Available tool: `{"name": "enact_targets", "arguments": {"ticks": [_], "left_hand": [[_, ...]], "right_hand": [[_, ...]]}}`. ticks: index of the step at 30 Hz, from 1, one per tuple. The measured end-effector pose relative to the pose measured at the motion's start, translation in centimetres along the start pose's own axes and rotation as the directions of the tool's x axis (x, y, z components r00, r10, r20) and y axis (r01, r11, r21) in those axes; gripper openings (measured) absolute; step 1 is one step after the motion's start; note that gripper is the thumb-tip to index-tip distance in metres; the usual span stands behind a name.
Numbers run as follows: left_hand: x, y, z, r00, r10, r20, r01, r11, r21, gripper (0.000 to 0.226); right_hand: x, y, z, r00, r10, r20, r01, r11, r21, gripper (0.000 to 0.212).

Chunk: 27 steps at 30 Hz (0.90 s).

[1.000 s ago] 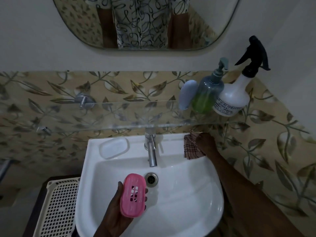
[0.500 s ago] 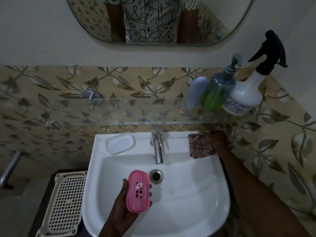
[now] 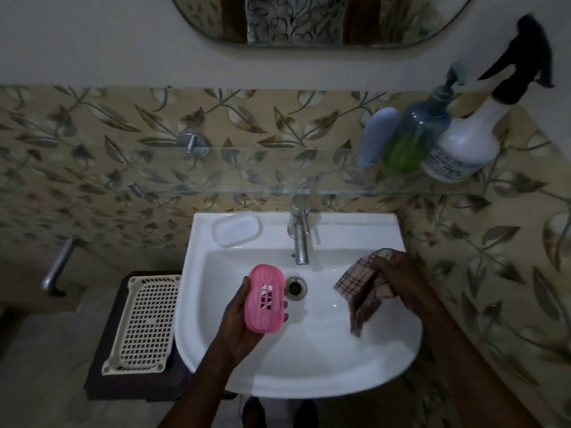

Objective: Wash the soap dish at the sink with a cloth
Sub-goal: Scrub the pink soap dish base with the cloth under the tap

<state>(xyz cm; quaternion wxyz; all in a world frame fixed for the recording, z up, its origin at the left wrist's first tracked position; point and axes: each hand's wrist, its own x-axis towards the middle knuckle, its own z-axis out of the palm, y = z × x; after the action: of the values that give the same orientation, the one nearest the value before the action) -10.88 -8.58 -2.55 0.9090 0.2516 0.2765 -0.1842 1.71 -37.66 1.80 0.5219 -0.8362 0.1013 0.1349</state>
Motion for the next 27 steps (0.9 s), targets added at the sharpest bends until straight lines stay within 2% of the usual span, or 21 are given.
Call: {"name": "enact_targets", "arguments": {"ticks": [2,3,4,6,7,8,9,10,11,12,13,14,16,17,18,20,22,24,26,27], "left_hand": [[0.0,-0.2,-0.7,1.0,-0.015,0.001,0.015,1.0,0.014,0.085],[-0.1,-0.3,-1.1,1.0,-0.023,0.006,0.023,1.0,0.016,0.082],[-0.3,-0.2,-1.3,1.0,-0.025,0.016,0.025,1.0,0.015,0.081],[-0.5,-0.3,-1.4,0.999,-0.032,0.032,0.032,0.999,0.002,0.08],[-0.6,-0.3,-1.4,0.999,-0.035,0.029,0.035,0.999,0.006,0.08],[-0.5,-0.4,-1.4,0.999,-0.038,0.018,0.038,0.999,0.015,0.081],[-0.7,-0.4,-1.5,0.999,-0.041,0.004,0.04,0.999,0.019,0.081],[-0.8,-0.5,-1.4,0.999,-0.049,0.001,0.049,0.999,0.015,0.082],[-0.8,-0.5,-1.3,0.999,-0.053,0.002,0.053,0.999,0.012,0.084],[-0.9,-0.4,-1.2,0.999,-0.049,0.006,0.049,0.999,0.003,0.085],[-0.9,-0.3,-1.0,0.999,-0.046,0.016,0.047,0.999,-0.003,0.085],[-0.9,-0.2,-1.0,0.999,-0.043,0.019,0.044,0.999,-0.015,0.083],[-0.8,-0.1,-0.9,0.999,-0.035,0.008,0.035,0.999,-0.021,0.077],[-0.6,0.1,-0.8,0.999,-0.031,0.011,0.032,0.999,-0.018,0.074],[-0.5,0.1,-0.7,0.999,-0.035,0.025,0.035,0.999,-0.011,0.072],[-0.2,0.3,-0.5,0.997,-0.047,0.059,0.047,0.999,0.006,0.068],[0.0,0.6,-0.1,0.997,-0.052,0.063,0.049,0.997,0.051,0.067],[0.1,0.8,0.2,0.998,-0.047,0.046,0.041,0.992,0.118,0.066],[0.1,0.8,0.8,0.998,-0.033,0.045,0.024,0.981,0.191,0.063],[0.0,0.6,1.1,0.998,-0.03,0.054,0.016,0.973,0.23,0.061]], "right_hand": [[-1.7,-0.7,-0.3,0.982,-0.166,0.089,0.179,0.971,-0.159,0.016],[-2.4,-0.9,-0.4,0.97,-0.21,0.124,0.235,0.942,-0.241,0.02],[-2.9,-1.0,-0.6,0.972,-0.203,0.12,0.231,0.919,-0.318,0.03],[-3.8,-1.0,-0.9,0.997,-0.031,0.066,0.061,0.85,-0.523,0.05],[-4.2,-0.9,-0.7,0.988,0.133,0.078,-0.062,0.806,-0.589,0.055],[-4.6,-0.7,-0.5,0.939,0.304,0.162,-0.154,0.791,-0.593,0.059],[-4.9,-0.4,-0.1,0.862,0.405,0.307,-0.207,0.831,-0.516,0.06],[-5.3,-0.5,0.0,0.793,0.41,0.45,-0.252,0.894,-0.37,0.059],[-5.4,-0.7,0.0,0.768,0.353,0.534,-0.321,0.934,-0.155,0.054],[-5.7,-0.9,0.4,0.786,0.306,0.537,-0.406,0.911,0.076,0.046],[-5.9,-0.6,0.6,0.833,0.267,0.484,-0.419,0.876,0.238,0.036],[-6.1,-0.4,1.2,0.877,0.221,0.427,-0.376,0.869,0.322,0.025],[-7.2,-0.3,2.8,0.957,0.09,0.275,-0.155,0.962,0.225,0.011],[-8.1,-0.5,3.8,0.974,0.019,0.226,-0.065,0.978,0.198,0.014],[-9.0,-0.7,5.0,0.978,-0.031,0.207,-0.019,0.971,0.237,0.02],[-10.4,-1.5,7.0,0.985,-0.089,0.15,0.042,0.955,0.293,0.017],[-10.6,-2.0,8.9,0.994,-0.098,0.041,0.084,0.96,0.268,0.011],[-10.5,-3.1,10.5,0.99,-0.139,0.012,0.131,0.954,0.27,0.014],[-10.4,-3.9,11.8,0.957,-0.289,0.026,0.281,0.945,0.167,0.027],[-10.3,-3.8,12.6,0.929,-0.365,0.063,0.364,0.931,0.032,0.035]]}}
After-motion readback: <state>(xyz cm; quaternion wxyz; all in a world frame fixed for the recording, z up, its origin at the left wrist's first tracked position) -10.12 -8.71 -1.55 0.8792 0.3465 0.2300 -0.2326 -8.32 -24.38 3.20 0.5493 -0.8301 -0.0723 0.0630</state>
